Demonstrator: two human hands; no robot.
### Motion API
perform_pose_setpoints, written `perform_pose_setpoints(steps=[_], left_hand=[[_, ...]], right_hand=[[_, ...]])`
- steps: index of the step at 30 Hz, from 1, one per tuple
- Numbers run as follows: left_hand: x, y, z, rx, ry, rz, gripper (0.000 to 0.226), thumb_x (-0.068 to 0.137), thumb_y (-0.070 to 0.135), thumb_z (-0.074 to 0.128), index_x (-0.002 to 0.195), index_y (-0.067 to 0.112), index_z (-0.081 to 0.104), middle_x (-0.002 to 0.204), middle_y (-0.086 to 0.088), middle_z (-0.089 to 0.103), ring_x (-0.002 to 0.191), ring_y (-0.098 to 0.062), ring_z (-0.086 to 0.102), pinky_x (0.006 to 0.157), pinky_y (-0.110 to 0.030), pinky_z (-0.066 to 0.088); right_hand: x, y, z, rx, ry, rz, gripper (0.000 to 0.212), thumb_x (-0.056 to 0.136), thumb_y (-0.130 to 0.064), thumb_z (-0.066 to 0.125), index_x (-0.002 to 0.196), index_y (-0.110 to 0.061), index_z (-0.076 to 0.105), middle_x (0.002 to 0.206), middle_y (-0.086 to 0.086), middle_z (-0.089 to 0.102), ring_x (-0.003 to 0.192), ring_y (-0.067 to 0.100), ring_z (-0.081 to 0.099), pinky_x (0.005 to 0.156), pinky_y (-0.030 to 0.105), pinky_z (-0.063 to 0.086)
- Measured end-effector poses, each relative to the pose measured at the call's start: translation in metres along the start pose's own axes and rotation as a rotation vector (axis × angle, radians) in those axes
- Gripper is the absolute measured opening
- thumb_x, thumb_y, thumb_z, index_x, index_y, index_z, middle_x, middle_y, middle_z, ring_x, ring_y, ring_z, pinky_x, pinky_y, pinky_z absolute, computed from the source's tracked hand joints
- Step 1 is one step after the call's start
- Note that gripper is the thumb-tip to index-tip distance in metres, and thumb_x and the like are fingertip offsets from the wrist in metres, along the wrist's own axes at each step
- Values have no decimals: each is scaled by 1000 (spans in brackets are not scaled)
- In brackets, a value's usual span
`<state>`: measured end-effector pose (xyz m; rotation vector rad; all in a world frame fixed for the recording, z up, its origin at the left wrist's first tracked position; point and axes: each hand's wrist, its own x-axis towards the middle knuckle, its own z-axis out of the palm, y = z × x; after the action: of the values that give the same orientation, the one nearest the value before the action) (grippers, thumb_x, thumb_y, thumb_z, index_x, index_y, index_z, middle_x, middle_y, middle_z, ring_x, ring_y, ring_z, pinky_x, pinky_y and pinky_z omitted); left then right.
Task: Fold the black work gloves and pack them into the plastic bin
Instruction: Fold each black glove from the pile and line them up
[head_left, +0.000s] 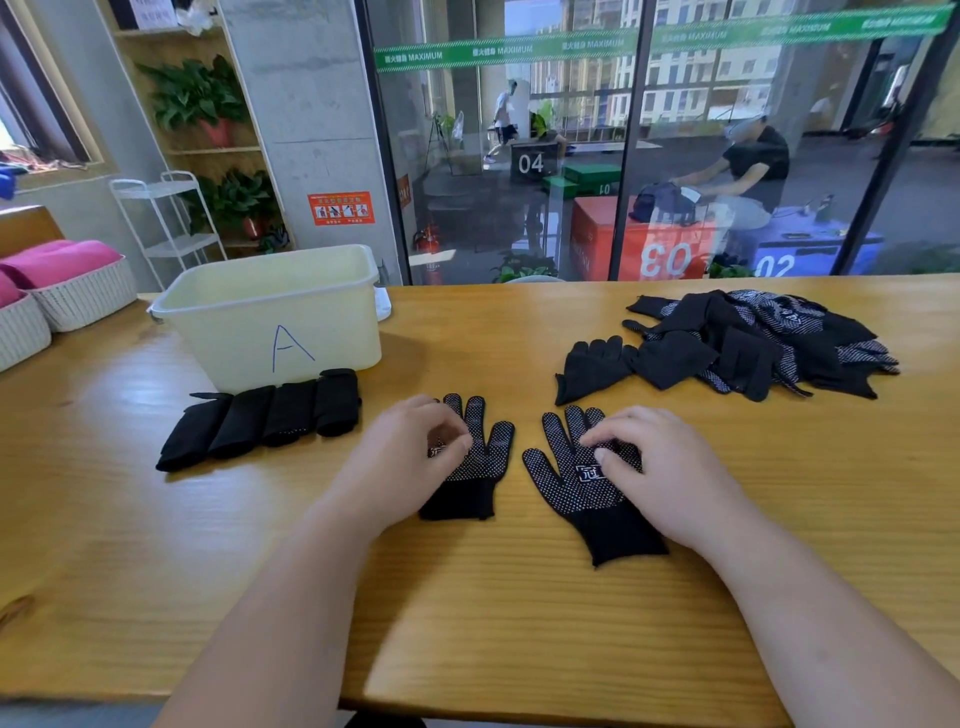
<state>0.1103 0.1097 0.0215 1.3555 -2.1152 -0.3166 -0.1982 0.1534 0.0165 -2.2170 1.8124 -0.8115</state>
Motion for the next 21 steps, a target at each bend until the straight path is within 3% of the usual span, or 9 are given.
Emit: perform_pose_setpoints(steps=[4, 9, 21], left_hand=[[-13, -3, 0, -6, -54, 70, 5, 94, 42, 77, 93, 40, 73, 96, 20, 64, 104, -4, 58, 90, -27, 49], [-11, 1, 7, 93, -72, 71, 11, 92, 47, 79, 95, 38, 72, 95, 20, 59, 99, -2, 52, 87, -25, 45], [-12, 3, 4, 89, -66, 25, 11, 89, 47, 80, 91, 40, 72, 92, 20, 60, 98, -1, 51, 88, -31, 49]], right_hand=[[0, 1, -2, -29, -18, 11, 11, 99, -42, 66, 105, -46, 73, 108, -26, 59, 112, 4, 49, 91, 31, 41], [-2, -10, 6, -116, -62, -34, 14, 99, -51, 63, 111, -48, 70, 112, -25, 53, 110, 4, 44, 97, 35, 44], [-3, -15, 8, -121, 26, -43, 14, 101, -49, 61, 111, -46, 71, 110, -25, 53, 110, 5, 45, 96, 35, 38]])
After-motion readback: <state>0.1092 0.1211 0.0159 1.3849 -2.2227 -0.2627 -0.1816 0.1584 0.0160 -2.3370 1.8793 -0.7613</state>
